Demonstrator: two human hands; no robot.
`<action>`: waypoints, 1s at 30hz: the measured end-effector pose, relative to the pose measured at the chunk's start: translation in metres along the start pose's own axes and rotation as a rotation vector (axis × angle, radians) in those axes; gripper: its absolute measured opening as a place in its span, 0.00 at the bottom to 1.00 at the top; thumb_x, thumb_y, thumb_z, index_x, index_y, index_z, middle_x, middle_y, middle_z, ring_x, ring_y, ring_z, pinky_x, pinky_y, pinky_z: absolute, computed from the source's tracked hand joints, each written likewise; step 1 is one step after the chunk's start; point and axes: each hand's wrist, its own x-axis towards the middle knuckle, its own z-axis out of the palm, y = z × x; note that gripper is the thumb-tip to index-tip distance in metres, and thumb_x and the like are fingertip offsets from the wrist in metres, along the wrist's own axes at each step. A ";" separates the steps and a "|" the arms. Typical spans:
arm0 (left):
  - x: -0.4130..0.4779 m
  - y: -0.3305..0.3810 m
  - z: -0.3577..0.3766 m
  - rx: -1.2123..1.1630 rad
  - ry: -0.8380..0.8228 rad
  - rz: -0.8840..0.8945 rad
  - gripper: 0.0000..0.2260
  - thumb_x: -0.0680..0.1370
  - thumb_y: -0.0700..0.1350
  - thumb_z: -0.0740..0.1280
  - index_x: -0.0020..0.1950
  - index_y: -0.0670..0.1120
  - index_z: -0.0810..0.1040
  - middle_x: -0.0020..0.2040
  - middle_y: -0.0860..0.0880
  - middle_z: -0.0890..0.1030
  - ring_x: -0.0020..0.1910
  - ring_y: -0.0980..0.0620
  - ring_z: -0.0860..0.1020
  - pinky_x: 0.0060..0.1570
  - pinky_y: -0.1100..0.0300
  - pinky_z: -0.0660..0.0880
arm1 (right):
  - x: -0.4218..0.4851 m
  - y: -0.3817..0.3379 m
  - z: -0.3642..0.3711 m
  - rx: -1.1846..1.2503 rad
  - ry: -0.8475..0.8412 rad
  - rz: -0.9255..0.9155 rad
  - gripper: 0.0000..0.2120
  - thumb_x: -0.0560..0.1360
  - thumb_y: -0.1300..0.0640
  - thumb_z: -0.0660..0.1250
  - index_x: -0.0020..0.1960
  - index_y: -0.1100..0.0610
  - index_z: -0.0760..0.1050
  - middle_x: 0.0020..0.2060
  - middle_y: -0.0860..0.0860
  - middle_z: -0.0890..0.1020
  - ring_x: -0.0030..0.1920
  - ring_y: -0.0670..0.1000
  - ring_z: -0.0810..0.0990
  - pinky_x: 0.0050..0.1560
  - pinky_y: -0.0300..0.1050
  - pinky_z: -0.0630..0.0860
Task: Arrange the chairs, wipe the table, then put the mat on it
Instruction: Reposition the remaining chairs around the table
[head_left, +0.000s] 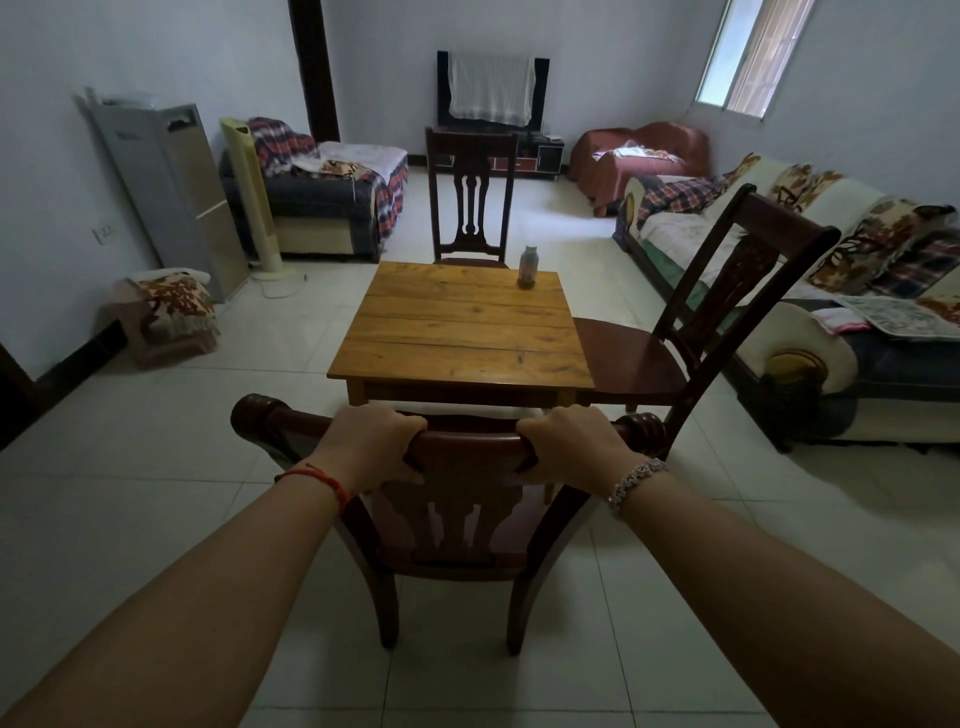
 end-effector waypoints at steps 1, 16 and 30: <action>0.001 -0.001 0.001 -0.005 0.010 -0.003 0.15 0.73 0.54 0.68 0.57 0.50 0.74 0.50 0.51 0.80 0.49 0.53 0.77 0.48 0.63 0.70 | 0.002 0.001 -0.001 -0.011 -0.010 -0.011 0.20 0.72 0.42 0.66 0.55 0.55 0.73 0.44 0.51 0.79 0.36 0.48 0.71 0.36 0.40 0.67; 0.007 0.004 0.006 -0.011 0.039 0.044 0.16 0.73 0.55 0.68 0.58 0.51 0.73 0.51 0.52 0.80 0.48 0.55 0.78 0.45 0.65 0.71 | -0.002 0.015 0.004 -0.034 -0.003 -0.035 0.19 0.72 0.41 0.65 0.54 0.55 0.72 0.44 0.51 0.78 0.37 0.47 0.70 0.33 0.38 0.64; 0.006 -0.009 0.013 -0.201 0.117 0.176 0.49 0.62 0.77 0.32 0.68 0.53 0.69 0.47 0.53 0.82 0.33 0.65 0.72 0.34 0.74 0.68 | -0.010 0.016 0.002 0.278 -0.063 0.046 0.27 0.74 0.34 0.55 0.64 0.52 0.69 0.45 0.52 0.81 0.40 0.47 0.77 0.35 0.36 0.70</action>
